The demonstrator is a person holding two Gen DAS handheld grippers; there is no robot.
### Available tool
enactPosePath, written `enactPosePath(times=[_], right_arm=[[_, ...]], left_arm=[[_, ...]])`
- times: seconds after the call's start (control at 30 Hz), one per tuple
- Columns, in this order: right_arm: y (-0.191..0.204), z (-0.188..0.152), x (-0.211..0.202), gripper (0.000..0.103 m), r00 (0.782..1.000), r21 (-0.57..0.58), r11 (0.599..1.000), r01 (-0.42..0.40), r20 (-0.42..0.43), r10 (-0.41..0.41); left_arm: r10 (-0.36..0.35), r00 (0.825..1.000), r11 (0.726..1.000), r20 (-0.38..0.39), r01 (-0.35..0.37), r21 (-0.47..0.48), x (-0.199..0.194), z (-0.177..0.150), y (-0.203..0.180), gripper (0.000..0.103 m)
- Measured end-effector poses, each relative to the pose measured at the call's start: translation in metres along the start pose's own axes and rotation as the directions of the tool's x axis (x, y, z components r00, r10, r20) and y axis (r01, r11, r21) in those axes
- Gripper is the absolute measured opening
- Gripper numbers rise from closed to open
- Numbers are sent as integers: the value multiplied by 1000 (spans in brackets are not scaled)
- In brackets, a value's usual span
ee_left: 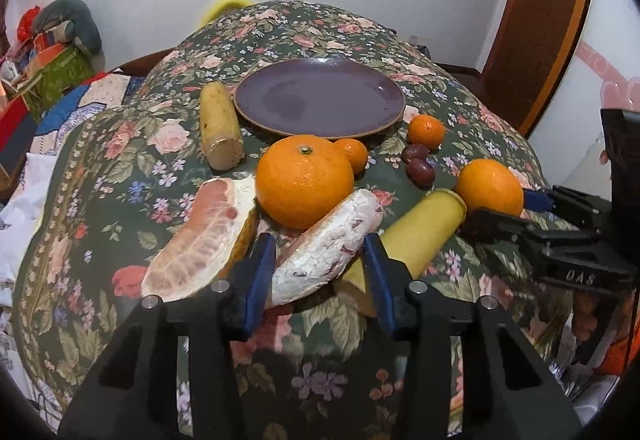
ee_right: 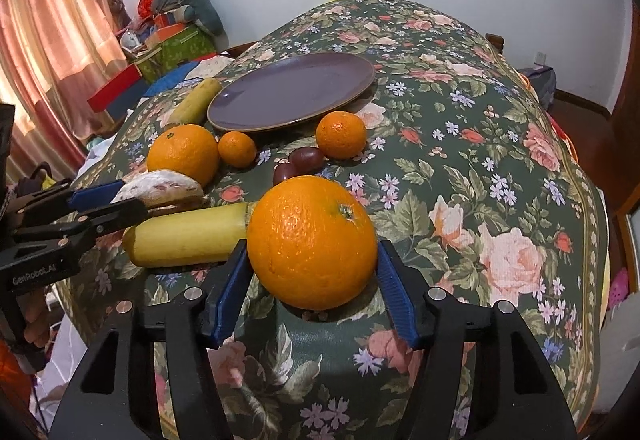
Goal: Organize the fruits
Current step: 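Move left tool toward a peeled pomelo wedge while right tool approaches a large orange, then grasp and lift the pomelo wedge with left tool while right tool grasps the large orange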
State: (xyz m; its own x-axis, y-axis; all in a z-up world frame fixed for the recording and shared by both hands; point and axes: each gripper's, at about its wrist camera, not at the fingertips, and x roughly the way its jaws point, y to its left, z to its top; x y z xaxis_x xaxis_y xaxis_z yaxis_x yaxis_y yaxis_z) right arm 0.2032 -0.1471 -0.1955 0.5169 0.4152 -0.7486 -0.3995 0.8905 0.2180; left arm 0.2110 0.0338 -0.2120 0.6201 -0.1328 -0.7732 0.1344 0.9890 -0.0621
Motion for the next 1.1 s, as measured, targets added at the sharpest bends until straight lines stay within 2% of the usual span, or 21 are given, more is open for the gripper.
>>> enactPosePath(times=[0.33, 0.5, 0.57, 0.67, 0.93, 1.1], right_arm=[[1, -10, -14, 58, 1000, 19, 1000, 7, -7, -7], [5, -16, -18, 58, 1000, 16, 1000, 7, -5, -7], [5, -17, -18, 58, 1000, 17, 1000, 6, -8, -6], [5, -19, -19, 58, 1000, 15, 1000, 1, -11, -1], [5, -19, -18, 58, 1000, 17, 1000, -10, -12, 10], [4, -18, -17, 58, 1000, 17, 1000, -17, -6, 17]], left_arm=[[37, 999, 999, -40, -39, -33, -29, -24, 5, 42], [44, 997, 999, -58, -44, -6, -40, -39, -5, 42], [30, 997, 1000, -66, -30, 3, -40, -40, -7, 42], [-39, 995, 999, -90, 37, -30, -37, -37, -3, 43], [-56, 990, 998, -126, 60, 25, -17, -25, -1, 62], [-61, 988, 997, -142, 66, 30, -4, -24, 0, 63]])
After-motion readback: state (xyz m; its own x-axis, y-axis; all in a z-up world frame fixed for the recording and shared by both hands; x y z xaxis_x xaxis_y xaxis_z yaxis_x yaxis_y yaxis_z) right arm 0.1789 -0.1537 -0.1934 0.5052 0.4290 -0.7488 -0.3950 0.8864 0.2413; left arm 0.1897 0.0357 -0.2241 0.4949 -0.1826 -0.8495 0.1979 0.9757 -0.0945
